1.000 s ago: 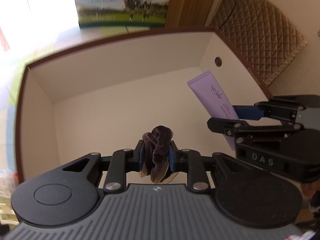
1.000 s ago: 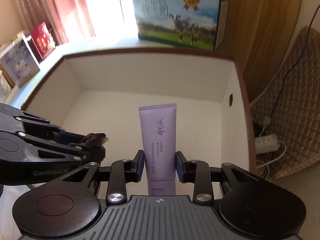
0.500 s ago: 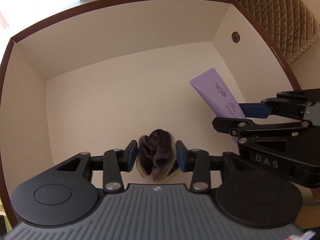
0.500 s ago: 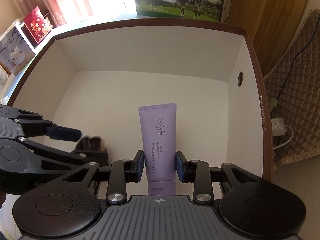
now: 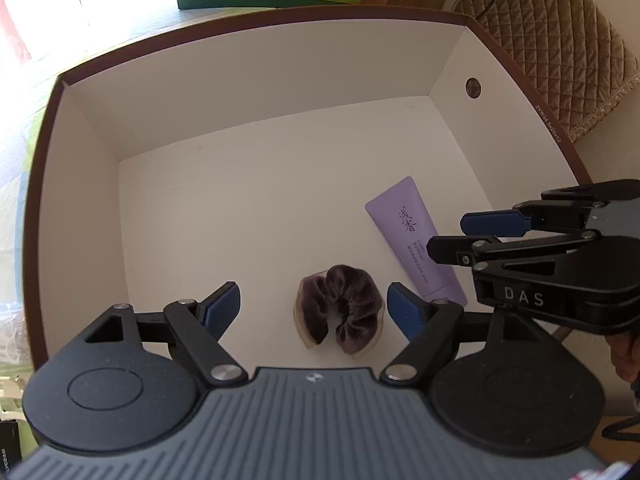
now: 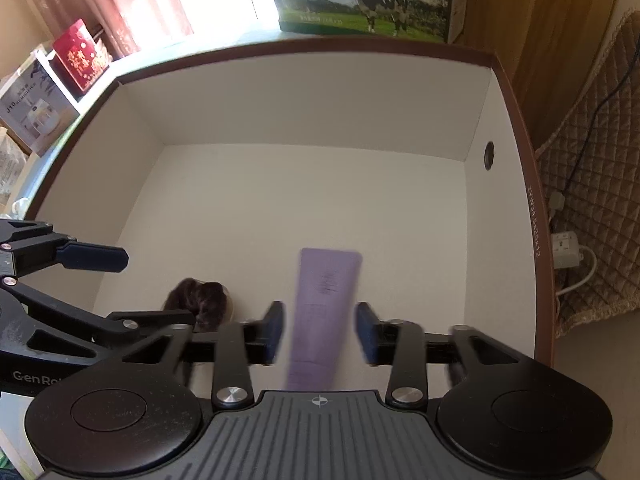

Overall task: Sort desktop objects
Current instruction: 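Open both grippers to drop the scrunchie and tube into the box, then withdraw both tools from the box back toward the table items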

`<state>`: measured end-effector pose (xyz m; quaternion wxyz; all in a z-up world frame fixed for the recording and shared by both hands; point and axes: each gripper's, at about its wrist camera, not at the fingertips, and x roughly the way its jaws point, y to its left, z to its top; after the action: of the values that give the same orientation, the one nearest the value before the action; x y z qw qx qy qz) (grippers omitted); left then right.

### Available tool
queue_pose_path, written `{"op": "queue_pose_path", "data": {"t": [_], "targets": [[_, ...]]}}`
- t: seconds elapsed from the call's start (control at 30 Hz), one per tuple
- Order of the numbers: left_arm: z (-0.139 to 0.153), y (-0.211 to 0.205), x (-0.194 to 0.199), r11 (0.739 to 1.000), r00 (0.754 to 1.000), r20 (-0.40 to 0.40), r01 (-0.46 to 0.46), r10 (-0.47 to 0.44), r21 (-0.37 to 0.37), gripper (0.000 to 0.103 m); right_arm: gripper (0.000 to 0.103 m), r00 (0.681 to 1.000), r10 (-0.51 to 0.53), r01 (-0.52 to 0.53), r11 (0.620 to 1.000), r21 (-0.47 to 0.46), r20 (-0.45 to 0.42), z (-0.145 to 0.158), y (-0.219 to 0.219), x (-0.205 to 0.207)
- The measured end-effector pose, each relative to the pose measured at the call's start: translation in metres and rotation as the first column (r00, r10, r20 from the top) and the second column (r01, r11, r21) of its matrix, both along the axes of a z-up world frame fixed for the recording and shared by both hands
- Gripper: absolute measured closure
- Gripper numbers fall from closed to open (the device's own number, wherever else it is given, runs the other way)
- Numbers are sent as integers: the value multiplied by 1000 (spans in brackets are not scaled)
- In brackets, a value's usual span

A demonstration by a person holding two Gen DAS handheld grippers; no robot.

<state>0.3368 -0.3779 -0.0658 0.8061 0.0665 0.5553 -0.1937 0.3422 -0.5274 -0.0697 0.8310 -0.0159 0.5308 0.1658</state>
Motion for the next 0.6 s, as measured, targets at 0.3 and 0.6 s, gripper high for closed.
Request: {"op": "queue_pose_path", "data": {"t": [0.3, 0.6], "targets": [[21, 13, -15, 999, 998, 59, -15, 17, -33, 22, 24, 995, -39, 37, 999, 27, 90, 23, 5, -18], [54, 33, -42, 996, 985, 170, -15, 30, -89, 15, 5, 967, -83, 57, 992, 115, 240, 62, 19, -60]]}}
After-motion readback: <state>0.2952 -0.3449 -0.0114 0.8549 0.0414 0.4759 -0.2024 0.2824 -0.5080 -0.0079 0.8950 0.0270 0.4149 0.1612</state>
